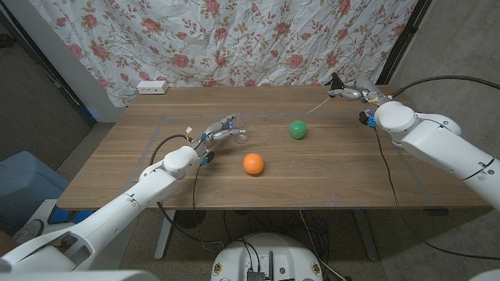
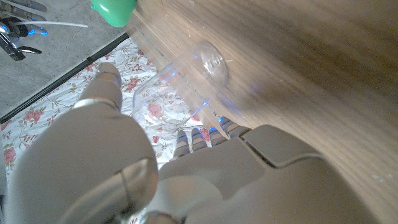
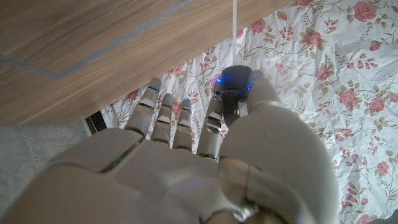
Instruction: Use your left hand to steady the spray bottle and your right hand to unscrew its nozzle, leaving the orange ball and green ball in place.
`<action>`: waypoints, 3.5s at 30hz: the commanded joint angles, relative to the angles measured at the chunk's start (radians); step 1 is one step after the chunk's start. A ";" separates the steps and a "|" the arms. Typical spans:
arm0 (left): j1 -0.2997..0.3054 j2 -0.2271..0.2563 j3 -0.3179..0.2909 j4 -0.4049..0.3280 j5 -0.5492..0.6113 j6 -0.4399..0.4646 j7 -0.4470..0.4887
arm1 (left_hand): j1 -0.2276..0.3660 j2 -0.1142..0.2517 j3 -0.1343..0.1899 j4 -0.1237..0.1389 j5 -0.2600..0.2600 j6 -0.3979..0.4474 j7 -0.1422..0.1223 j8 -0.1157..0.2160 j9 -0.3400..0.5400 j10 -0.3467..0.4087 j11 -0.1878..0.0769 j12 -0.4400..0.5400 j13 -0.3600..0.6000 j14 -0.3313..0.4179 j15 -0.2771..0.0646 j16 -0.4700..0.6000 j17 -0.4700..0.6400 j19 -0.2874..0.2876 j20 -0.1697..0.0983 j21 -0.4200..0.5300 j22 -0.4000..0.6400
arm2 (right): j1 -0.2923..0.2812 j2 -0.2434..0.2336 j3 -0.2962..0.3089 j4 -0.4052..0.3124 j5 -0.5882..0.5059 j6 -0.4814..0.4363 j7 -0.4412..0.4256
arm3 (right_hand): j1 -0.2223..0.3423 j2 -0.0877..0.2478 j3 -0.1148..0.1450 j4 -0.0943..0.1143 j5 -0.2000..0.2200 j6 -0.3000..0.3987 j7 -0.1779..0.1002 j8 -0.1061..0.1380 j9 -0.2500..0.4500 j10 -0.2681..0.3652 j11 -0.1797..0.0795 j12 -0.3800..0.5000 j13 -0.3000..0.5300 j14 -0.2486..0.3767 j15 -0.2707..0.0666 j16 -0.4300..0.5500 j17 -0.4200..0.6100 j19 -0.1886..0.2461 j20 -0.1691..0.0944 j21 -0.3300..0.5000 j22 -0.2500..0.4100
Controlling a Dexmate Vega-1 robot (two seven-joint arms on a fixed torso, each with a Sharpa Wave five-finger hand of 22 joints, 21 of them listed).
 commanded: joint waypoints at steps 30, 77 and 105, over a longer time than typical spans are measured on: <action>0.079 -0.020 -0.103 0.027 -0.177 -0.182 -0.068 | -0.063 0.024 -0.011 0.018 -0.001 0.008 0.025 0.009 0.001 -0.012 0.017 0.011 0.002 -0.010 0.021 0.011 0.003 -0.034 0.027 0.011 0.002 | -0.037 0.087 -0.038 0.297 -0.092 0.355 0.020 | -0.018 -0.009 -0.007 0.002 0.001 0.027 -0.046 0.006 -0.001 0.002 -0.018 -0.007 0.006 -0.008 0.001 -0.005 0.002 0.003 -0.010 -0.001 0.002; 0.092 -0.084 -0.142 0.071 -0.214 -0.170 0.049 | -0.166 0.122 -0.009 0.055 0.002 0.113 0.029 0.021 -0.001 0.056 0.013 0.029 0.000 0.054 0.013 0.022 0.002 0.008 0.030 0.027 0.003 | 0.075 0.243 -0.125 0.693 -0.065 0.643 0.139 | -0.033 -0.041 -0.021 -0.003 -0.033 -0.037 -0.085 -0.014 -0.008 -0.015 -0.035 -0.016 0.007 -0.044 0.011 -0.026 -0.004 -0.001 -0.023 -0.004 0.002; 0.116 -0.059 -0.156 0.024 -0.257 -0.074 0.075 | -0.197 0.184 0.003 0.059 0.004 0.155 0.044 0.021 0.000 0.095 0.023 0.033 0.001 0.093 0.019 0.022 0.000 0.037 0.034 0.030 0.004 | 0.100 0.247 -0.158 0.738 -0.053 0.656 0.201 | -0.022 -0.078 -0.029 -0.010 -0.055 -0.160 -0.129 -0.054 -0.013 -0.077 -0.016 -0.028 0.008 -0.099 0.034 -0.050 -0.005 -0.025 -0.017 -0.008 0.002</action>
